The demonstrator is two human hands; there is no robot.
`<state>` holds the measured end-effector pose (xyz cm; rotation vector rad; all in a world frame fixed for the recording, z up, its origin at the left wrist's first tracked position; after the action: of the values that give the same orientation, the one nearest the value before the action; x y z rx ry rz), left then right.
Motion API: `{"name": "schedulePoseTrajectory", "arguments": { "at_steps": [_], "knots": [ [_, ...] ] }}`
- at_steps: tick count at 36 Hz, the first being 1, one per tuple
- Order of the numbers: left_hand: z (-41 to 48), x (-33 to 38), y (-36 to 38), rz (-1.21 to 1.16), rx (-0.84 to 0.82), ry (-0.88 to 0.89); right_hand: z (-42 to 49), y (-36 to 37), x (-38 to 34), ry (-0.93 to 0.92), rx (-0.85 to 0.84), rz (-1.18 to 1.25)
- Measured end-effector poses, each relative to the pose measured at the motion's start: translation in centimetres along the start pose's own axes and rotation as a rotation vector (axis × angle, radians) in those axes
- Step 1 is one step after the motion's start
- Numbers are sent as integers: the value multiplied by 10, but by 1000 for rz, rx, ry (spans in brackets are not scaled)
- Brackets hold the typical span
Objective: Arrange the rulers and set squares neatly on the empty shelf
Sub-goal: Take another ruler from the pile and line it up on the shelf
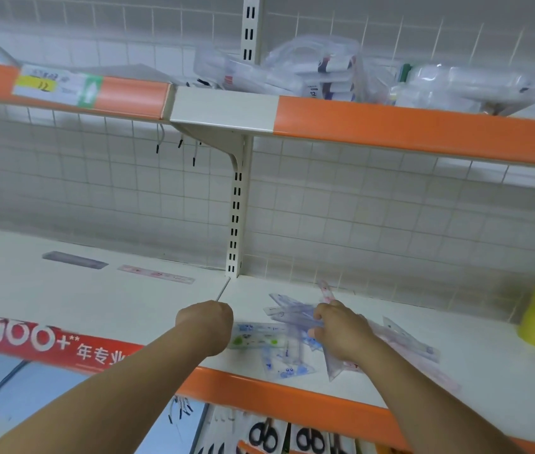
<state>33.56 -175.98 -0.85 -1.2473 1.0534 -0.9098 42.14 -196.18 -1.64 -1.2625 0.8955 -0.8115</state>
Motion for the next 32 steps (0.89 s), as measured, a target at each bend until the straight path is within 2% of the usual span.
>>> {"name": "schedulePoseTrajectory", "arguments": {
  "at_steps": [15,32],
  "knots": [
    [-18,-113,4,-126,41,-6,5,4,-108,-37,33,43],
    [-78,-292,27,-205,11,-25,-7,25,-272,10,17,300]
  ]
}}
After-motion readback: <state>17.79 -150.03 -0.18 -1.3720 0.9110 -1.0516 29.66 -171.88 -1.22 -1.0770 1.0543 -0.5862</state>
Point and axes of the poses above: each hand's wrist, its own z-axis towards the middle knuckle, its own y-axis out of the palm, x = y × z, the point moved 3 cm from there along z, towards the middle knuckle, and after that the axes turned 4 degrees about x, right-handed, at the moved point
